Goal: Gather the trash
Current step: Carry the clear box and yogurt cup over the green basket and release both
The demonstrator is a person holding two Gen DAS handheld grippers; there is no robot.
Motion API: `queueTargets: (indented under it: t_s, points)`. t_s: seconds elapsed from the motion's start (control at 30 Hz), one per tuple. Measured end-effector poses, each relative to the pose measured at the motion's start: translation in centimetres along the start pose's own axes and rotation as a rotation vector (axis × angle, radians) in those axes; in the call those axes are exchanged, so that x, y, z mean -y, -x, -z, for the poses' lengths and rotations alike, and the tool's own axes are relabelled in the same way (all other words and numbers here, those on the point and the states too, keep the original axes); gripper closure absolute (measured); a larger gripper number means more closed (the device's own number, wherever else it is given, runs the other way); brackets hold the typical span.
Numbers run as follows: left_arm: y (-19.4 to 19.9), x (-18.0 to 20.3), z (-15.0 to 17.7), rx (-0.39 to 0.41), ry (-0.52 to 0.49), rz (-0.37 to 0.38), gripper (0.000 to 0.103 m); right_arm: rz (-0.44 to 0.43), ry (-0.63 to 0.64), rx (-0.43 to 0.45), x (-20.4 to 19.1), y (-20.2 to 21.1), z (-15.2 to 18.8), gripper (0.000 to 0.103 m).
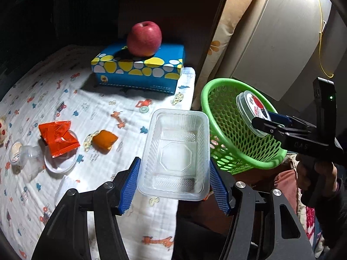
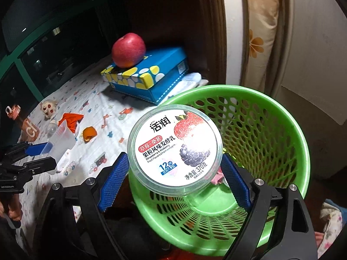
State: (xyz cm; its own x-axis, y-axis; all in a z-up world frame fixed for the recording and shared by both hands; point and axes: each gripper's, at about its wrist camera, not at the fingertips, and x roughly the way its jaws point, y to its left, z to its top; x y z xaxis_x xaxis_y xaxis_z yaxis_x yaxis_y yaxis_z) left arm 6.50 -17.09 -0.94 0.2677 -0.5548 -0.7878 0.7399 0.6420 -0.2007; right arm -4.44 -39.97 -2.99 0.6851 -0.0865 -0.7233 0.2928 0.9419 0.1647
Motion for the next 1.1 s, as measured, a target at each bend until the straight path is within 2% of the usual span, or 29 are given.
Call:
queueTargets:
  t_s: [0.2,0.3,0.53,0.73,1.1]
  points:
    - [-1.6,3.4,-2.2,-0.004,-0.042,0.031,0.044,0.014,-0.032,-0.016,2.9,0.1,0.7,0.017]
    - [-2.5,4.9,-3.2,-0.01,-0.051,0.048,0.044,0.025,-0.04,-0.007,3.7,0.5,1.0,0.013]
    - [-4.7,8.1,-5.3,-0.024,-0.075,0.083,0.044,0.05,-0.065,0.026,5.7,2.5,1.4,0.013]
    - [-7.0,10.1,-6.1,-0.053,-0.081,0.103,0.044,0.089,-0.071,0.064,7.0,4.6,2.0,0.013]
    - [-10.0,12.4,-5.8,-0.113,-0.081,0.137,0.042,0.097,-0.141,0.103,9.6,7.4,3.4,0.013]
